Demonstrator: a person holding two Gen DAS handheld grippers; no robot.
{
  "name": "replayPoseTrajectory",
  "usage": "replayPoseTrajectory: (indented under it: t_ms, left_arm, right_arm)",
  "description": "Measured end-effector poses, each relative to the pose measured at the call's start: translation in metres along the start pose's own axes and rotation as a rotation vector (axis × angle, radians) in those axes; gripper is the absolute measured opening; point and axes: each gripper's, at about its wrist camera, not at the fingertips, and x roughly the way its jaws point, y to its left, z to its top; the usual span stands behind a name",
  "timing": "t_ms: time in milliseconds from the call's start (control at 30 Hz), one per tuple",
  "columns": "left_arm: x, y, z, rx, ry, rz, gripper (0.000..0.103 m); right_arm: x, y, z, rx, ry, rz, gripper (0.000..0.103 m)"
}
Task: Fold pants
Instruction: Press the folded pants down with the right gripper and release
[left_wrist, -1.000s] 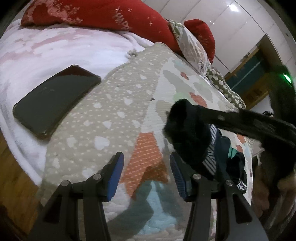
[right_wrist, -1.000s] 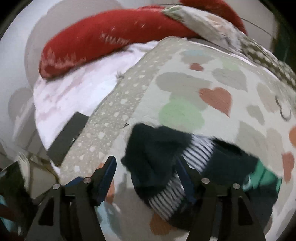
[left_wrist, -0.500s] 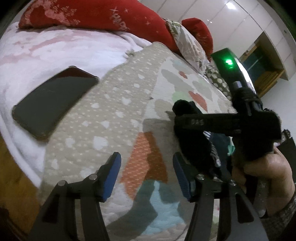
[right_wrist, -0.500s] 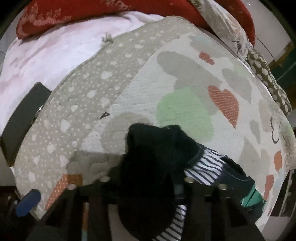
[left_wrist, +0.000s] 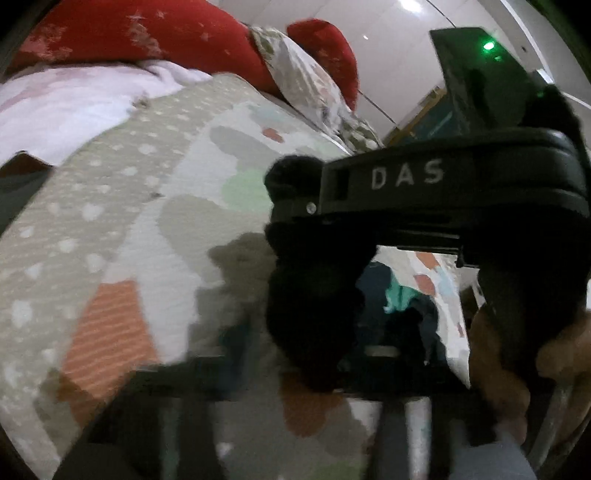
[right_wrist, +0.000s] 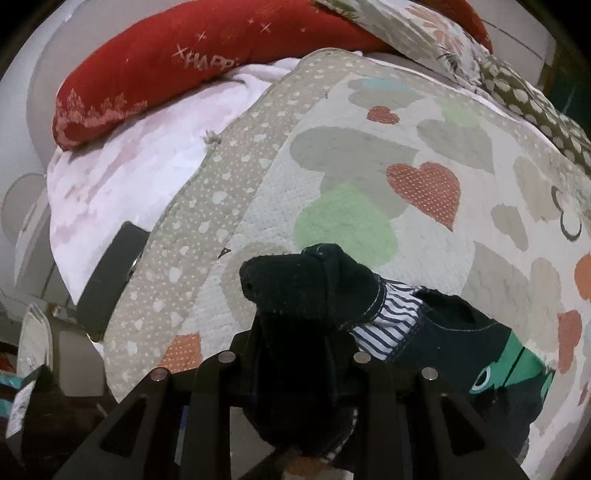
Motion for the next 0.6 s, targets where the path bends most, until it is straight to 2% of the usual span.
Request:
replayPoseTrajectory:
  t_ms: [33,267,400,600]
  left_arm:
    - [0.001,-0.004,0.000,0.004,0.007,0.001,0.004]
    - [-0.006,-0.041,-0.001,0.064,-0.011,-0.001,0.004]
    - [-0.007,-0.065,-0.005,0.100,0.007,-0.013,0.004]
    - [0.005,-0.105,-0.016,0.184,0.037,0.009,0.004]
  right_arm:
    - [-0.003,-0.004,-0.001,0.010,-0.007,0.010,0.027]
    - [-0.034,-0.035,-0.012,0.090,-0.085,0.100,0.027]
    - [-0.057,-0.060,-0.026,0.135,-0.136,0.145,0.027]
    - [-0.077,-0.101,-0.050,0.209,-0.189,0.179,0.027]
